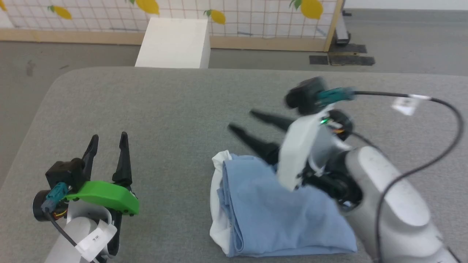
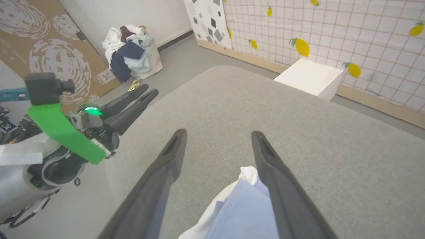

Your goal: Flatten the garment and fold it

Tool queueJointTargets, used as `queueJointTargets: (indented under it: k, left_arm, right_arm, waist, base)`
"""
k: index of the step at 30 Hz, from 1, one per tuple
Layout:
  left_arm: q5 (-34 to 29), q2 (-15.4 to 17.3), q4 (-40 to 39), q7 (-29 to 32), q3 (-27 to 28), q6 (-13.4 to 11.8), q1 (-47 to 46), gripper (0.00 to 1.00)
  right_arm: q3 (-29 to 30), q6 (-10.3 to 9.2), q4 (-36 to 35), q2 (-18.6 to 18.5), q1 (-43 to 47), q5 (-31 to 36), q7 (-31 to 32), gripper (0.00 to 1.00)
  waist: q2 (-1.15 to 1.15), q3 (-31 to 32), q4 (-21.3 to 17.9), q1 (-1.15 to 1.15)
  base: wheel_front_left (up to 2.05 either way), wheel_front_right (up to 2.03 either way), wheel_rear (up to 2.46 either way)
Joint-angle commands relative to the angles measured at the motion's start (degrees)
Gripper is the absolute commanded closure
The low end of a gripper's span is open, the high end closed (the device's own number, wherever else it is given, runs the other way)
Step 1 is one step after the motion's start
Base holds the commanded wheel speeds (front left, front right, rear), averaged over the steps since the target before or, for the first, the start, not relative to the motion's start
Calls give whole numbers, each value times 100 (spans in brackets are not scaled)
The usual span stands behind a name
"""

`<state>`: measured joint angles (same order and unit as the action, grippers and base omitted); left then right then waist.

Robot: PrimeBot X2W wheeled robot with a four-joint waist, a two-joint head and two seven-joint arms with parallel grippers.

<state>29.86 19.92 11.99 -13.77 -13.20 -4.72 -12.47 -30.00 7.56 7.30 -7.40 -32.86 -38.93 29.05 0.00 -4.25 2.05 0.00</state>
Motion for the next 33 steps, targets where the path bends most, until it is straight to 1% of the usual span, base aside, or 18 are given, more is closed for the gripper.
queueJointTargets:
  k: [1,7,10,16,20,25,28,33]
  left_arm:
    - [-61,30,-45,-43,32,-47,97,0]
    - [-160,17,-144,-86,91,-143,225,0]
    - [-194,-8,-192,-97,113,-180,273,0]
    - [-267,-28,-235,-109,137,-241,360,0]
    - [-328,-62,-259,-113,128,-289,403,0]
    - [-339,-65,-203,-116,128,-261,423,0]
    - [-334,-55,-211,-118,151,-254,460,0]
    - [-253,-33,-224,-118,181,-193,560,0]
  right_arm:
    - [153,-8,-80,-88,35,110,-275,0]
    - [1028,-8,-313,-273,357,515,-1717,0]
    - [1573,-8,-358,-327,604,813,-2489,0]
    - [2594,-8,-304,-235,1238,1356,-3599,0]
    - [3178,-8,-284,-127,1675,1687,-4045,0]
    - [3824,-8,-355,63,2249,2046,-4261,0]
    - [3998,-8,-401,158,2581,2170,-4302,0]
    - [4001,-8,-436,257,2978,2264,-4279,0]
  waist:
    - [0,138,-142,0]
    - [0,267,-282,0]
    - [0,307,-321,0]
    - [0,368,-384,0]
    - [0,379,-394,0]
    - [0,421,-382,0]
    - [0,463,-375,0]
    - [0,484,-361,0]
  base:
    - [0,0,0]
    - [0,0,0]
    - [0,0,0]
    - [0,0,0]
    - [0,0,0]
    - [0,0,0]
    - [0,0,0]
    - [0,0,0]
